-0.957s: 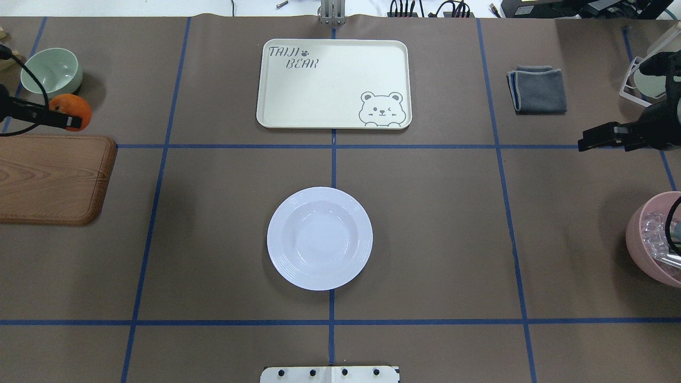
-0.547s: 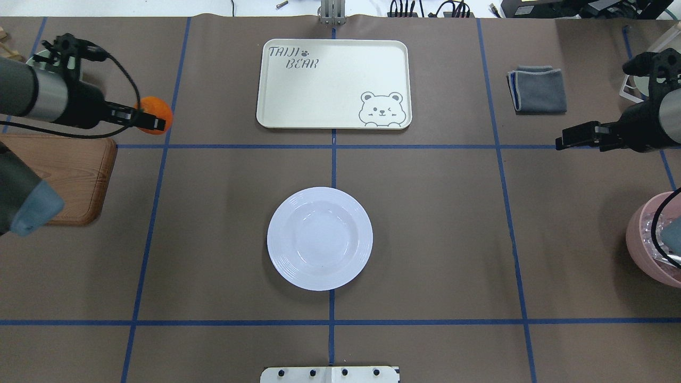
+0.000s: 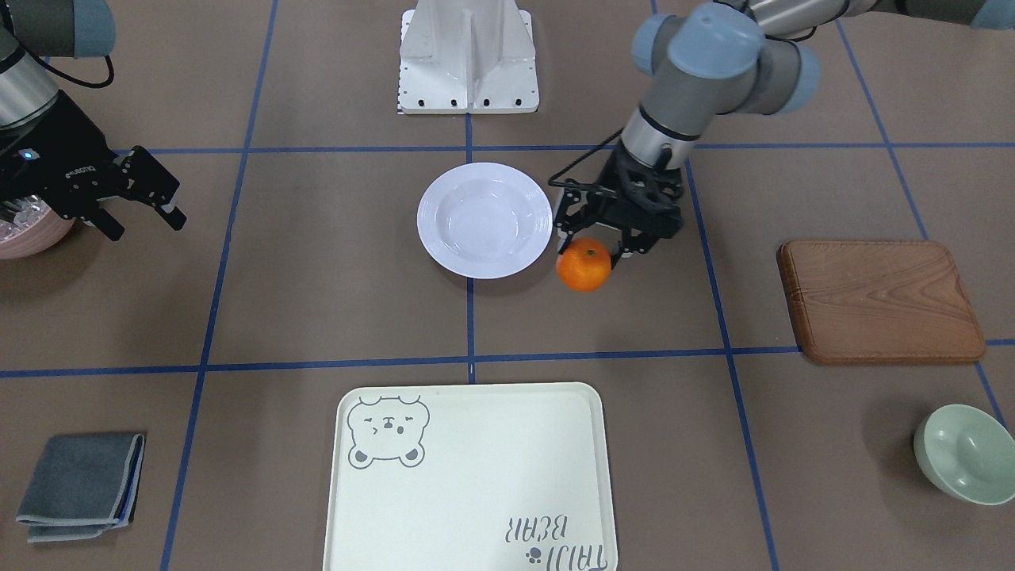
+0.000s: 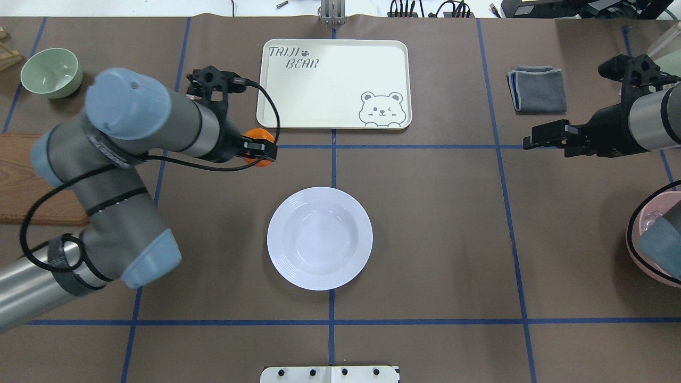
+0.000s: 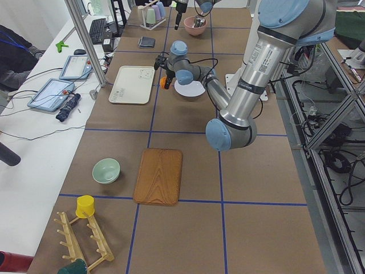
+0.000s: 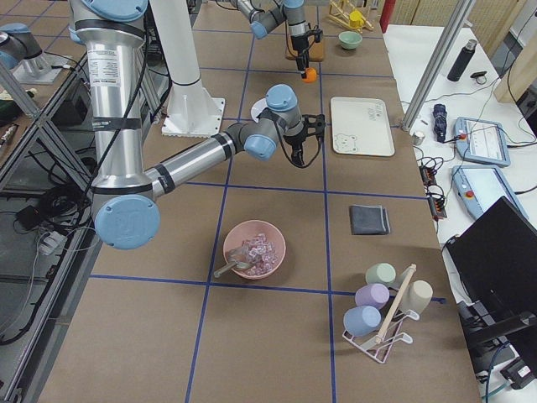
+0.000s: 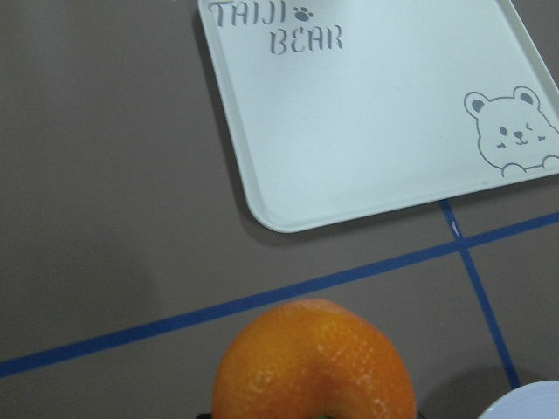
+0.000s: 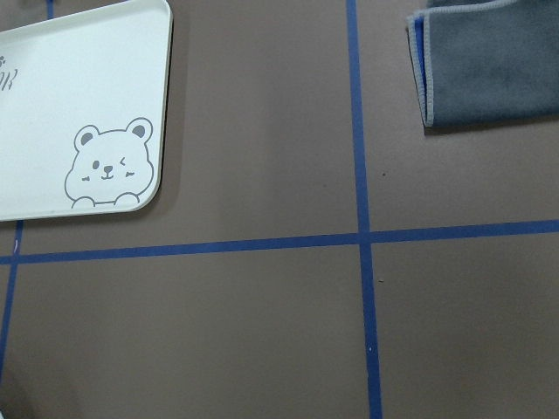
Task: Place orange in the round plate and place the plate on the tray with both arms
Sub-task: 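Carry the orange with the left gripper onto the plate while the right arm moves in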
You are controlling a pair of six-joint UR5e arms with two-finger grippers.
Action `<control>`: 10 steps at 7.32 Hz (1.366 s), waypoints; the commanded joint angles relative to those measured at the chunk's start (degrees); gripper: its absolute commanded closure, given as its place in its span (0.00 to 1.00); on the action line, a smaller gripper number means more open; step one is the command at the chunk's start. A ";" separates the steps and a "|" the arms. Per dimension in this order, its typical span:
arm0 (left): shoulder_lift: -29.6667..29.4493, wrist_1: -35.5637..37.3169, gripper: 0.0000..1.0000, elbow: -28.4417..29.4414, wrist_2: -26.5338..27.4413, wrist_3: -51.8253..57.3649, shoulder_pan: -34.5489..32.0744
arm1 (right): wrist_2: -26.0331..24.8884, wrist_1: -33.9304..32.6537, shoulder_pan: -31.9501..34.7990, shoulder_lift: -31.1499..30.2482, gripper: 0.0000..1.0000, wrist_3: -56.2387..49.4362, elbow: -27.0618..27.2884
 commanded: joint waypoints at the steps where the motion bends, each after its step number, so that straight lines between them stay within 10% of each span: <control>1: -6.48 11.62 1.00 0.21 5.93 -4.71 8.25 | -2.50 0.24 -2.69 2.80 0.00 5.81 0.00; 5: -11.66 13.09 0.94 9.76 12.10 -6.02 16.10 | -5.69 0.24 -6.05 3.69 0.00 8.12 0.00; 6: -13.69 13.00 0.78 11.96 12.10 -6.47 16.10 | -5.69 0.24 -6.13 4.03 0.00 8.12 0.09; 7: -13.62 13.00 0.17 12.07 12.10 -6.30 16.10 | -5.69 0.33 -6.48 4.12 0.00 8.12 0.00; 8: -13.27 12.91 0.02 11.98 14.97 -6.12 16.10 | -5.78 0.33 -6.75 4.13 0.00 8.12 -0.08; 10: -13.27 13.43 0.01 7.71 15.09 -1.59 15.14 | -5.78 0.33 -7.28 5.00 0.00 8.38 0.00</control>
